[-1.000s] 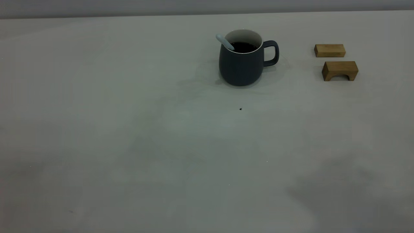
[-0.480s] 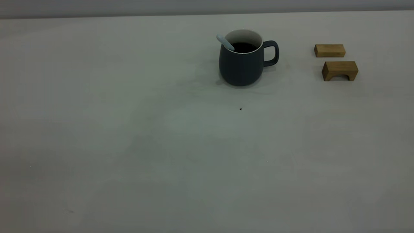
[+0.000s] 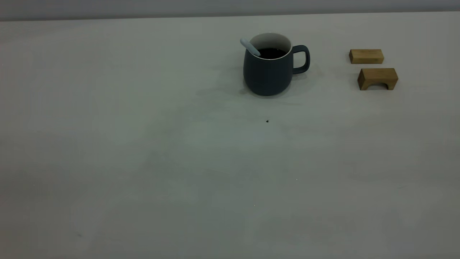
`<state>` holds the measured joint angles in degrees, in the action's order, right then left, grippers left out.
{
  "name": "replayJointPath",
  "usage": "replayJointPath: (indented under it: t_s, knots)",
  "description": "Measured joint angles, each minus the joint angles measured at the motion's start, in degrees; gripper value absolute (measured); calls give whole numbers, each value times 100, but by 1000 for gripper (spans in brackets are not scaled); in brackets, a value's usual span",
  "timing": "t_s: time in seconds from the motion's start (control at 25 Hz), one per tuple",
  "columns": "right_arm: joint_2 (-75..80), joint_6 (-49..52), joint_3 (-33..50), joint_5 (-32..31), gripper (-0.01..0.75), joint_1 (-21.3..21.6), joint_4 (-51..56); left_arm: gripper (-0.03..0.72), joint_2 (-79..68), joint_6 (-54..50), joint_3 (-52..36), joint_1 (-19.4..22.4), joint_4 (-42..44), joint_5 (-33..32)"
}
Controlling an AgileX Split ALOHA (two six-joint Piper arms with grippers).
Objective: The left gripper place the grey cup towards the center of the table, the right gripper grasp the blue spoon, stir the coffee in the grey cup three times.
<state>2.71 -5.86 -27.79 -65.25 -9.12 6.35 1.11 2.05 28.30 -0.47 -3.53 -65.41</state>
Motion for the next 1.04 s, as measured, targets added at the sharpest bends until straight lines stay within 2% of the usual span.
replayJointPath:
  t_s: [0.36, 1.04]
  knots:
    - [-155, 23, 89, 14, 236, 379, -335, 585, 0, 0, 0, 0, 0, 0]
    - [-161, 28, 89, 14, 236, 395, -342, 585, 0, 0, 0, 0, 0, 0]
